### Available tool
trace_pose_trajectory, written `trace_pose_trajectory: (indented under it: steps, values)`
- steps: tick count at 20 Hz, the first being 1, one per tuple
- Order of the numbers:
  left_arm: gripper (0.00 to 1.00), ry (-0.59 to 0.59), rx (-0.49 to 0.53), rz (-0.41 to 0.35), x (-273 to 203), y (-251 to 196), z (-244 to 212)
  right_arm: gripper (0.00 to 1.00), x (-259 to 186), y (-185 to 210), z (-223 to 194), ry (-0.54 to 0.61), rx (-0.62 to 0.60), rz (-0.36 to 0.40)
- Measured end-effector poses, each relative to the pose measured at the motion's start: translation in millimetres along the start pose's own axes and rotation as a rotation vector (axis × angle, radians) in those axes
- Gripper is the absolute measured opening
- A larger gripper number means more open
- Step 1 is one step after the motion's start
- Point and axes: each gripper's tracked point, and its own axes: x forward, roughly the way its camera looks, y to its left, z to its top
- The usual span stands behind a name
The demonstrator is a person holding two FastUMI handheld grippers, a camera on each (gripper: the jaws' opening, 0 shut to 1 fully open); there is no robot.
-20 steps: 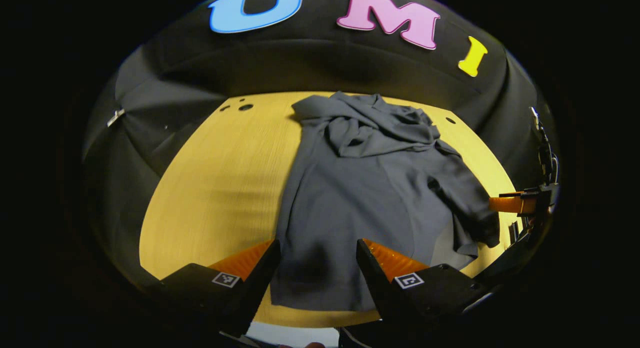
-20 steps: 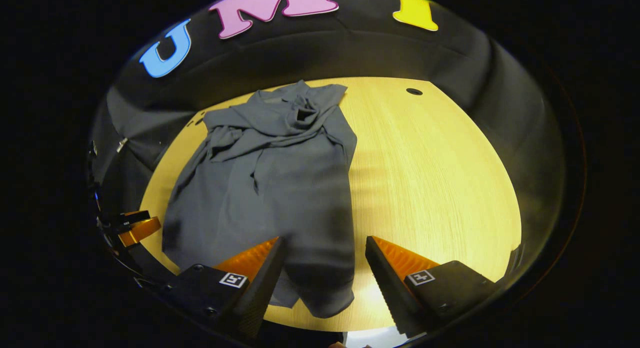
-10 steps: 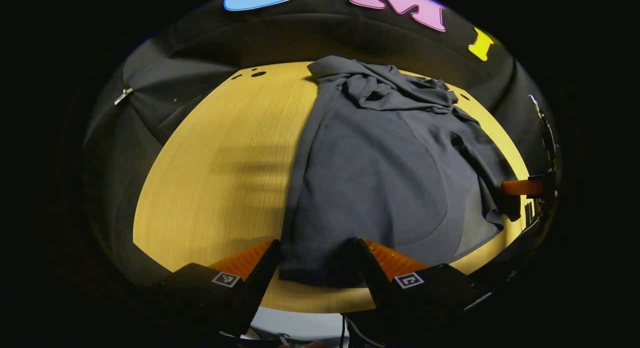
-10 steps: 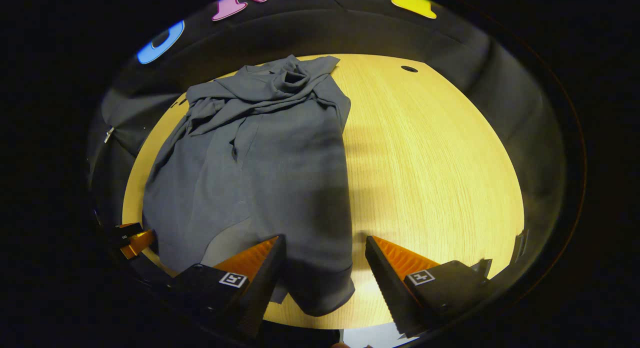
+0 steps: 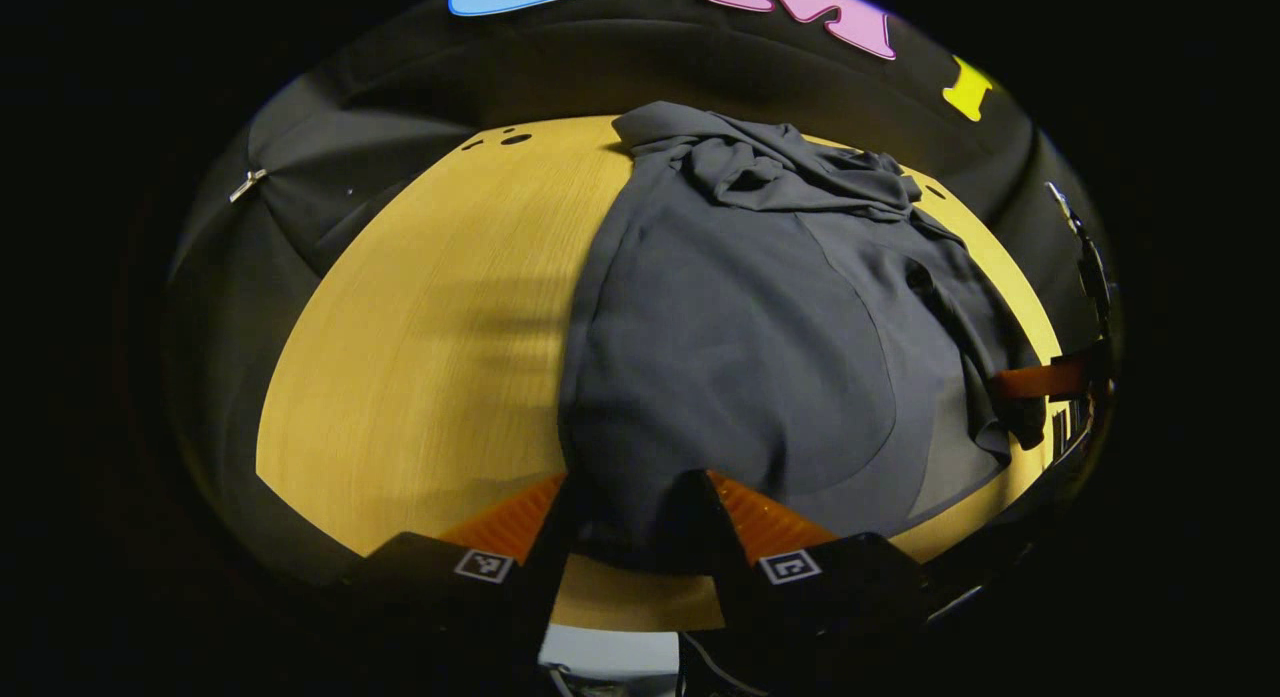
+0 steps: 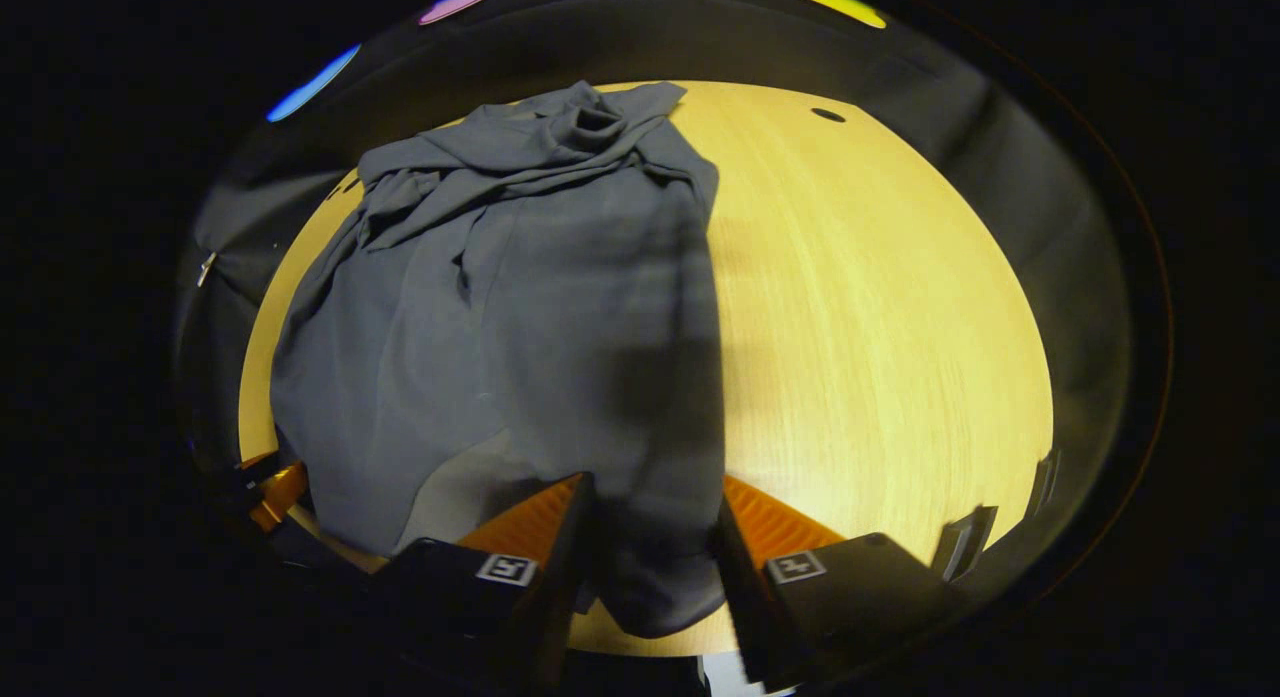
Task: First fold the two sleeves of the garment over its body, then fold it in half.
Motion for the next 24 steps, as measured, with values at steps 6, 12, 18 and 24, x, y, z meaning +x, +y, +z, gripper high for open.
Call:
trace_pose_trajectory:
  steps: [6,12,18,24]
  values:
    - [0.07,-0.02,0.04,-0.053,5.7,-24.6,8.6,0.06,2.7,14.3,1.3,0.015,0.06,0.134]
    - [0.05,-0.098,-0.007,-0.102,-16.2,-36.9,37.9,0.06,-6.2,16.7,9.1,0.012,0.116,0.165]
    - [0.06,-0.213,-0.005,-0.203,-44.1,-61.0,89.7,0.06,-27.9,26.0,36.9,-0.068,0.143,0.219]
    - [0.06,-0.296,-0.016,-0.219,-60.4,-62.5,138.4,0.05,-53.5,40.8,93.9,-0.2,0.118,0.257]
